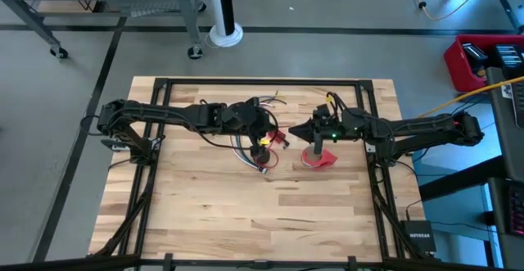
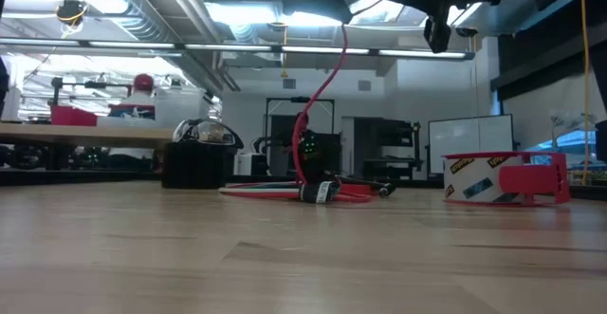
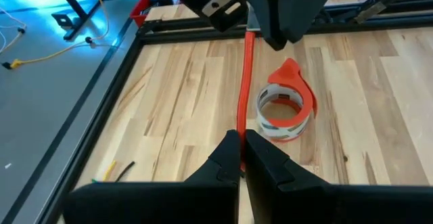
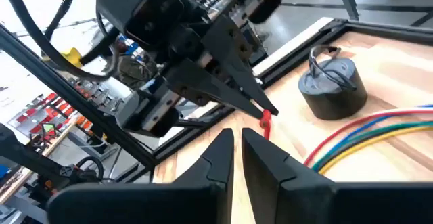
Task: Coil cords
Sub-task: Coil the red wire onto the spool
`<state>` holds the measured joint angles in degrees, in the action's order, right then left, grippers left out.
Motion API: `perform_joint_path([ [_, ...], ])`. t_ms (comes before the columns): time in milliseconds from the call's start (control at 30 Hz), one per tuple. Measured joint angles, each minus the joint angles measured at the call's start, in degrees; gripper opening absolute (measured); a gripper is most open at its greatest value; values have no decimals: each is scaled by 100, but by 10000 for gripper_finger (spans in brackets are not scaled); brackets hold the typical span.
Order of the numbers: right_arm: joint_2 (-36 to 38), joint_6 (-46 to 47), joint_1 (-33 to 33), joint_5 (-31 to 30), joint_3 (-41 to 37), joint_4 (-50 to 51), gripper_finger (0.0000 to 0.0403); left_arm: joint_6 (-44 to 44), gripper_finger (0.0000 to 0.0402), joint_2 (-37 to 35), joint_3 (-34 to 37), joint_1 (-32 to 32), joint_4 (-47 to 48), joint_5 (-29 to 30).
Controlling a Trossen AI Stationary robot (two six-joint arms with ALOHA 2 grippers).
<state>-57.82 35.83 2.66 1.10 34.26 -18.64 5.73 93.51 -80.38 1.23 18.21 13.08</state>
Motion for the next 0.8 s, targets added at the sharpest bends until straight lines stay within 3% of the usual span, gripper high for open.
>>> perform_joint_path([
  [367,-180,825,0,1,-9,658,34,-1002,0,-6,-2,0,1415,23],
  [500,-528,1093,0,10,-9,699,34,-1226,0,-15,-2,1,2000,368],
  [800,-1842,1683,0,1317,-11,18,34,-1117,0,42,33,313,2207,680],
])
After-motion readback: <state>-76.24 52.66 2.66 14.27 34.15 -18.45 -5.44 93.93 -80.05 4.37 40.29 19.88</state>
